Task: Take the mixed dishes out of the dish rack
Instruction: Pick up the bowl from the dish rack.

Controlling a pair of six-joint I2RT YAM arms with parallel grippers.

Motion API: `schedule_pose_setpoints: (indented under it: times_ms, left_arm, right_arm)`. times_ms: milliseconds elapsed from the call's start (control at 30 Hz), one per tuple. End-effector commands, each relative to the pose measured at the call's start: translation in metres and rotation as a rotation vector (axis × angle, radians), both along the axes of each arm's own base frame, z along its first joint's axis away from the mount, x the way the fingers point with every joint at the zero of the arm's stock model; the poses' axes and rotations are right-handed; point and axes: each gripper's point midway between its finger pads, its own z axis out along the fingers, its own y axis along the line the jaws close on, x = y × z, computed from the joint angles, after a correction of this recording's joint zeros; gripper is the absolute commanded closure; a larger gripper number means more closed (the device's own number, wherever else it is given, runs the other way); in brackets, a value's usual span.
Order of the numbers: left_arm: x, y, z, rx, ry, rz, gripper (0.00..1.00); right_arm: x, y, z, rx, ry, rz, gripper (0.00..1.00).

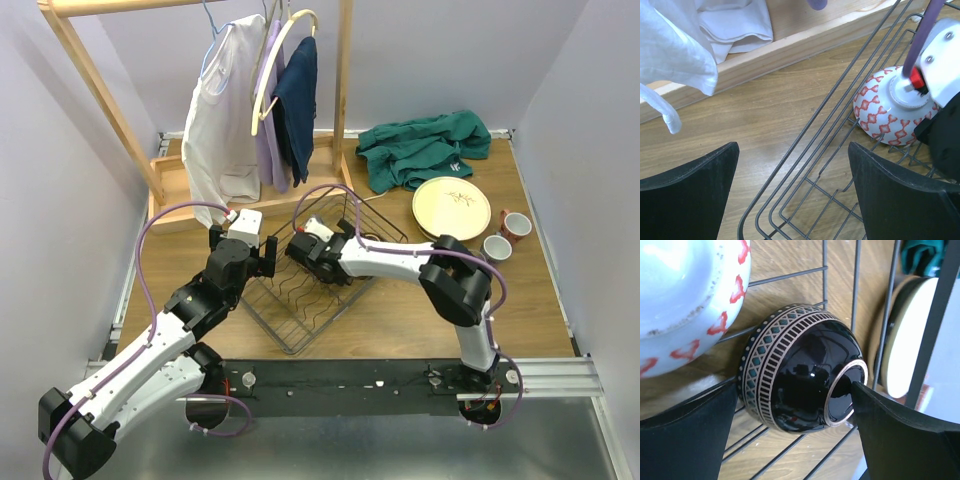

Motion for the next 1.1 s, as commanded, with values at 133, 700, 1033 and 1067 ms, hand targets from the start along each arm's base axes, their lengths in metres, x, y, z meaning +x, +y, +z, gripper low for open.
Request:
schedule_pose_setpoints:
  times_ms: [133, 700, 1033, 1067]
  left_arm:
    - [0.004, 0.003, 0.011, -0.011, -0.036, 0.024, 0.01]
    - [0.003, 0.003, 0.012, -0.015, -0.040, 0.021, 0.01]
    - [0.003, 0.004, 0.013, -0.017, -0.043, 0.024, 0.01]
    - [0.003, 0.004, 0.013, -0.018, -0.044, 0.022, 0.01]
  right_arm:
    - [-0.009, -0.020, -0.035, -0.158, -0.046, -0.058, 0.00]
    - [-0.008, 0.007, 0.013, -0.085, -0.135, -0.032, 0.19]
    - [-0.007, 0.023, 0.044, 0.018, -0.143, -0.031, 0.42]
    - [-0.007, 0.024, 0.045, 0.024, -0.142, -0.033, 0.49]
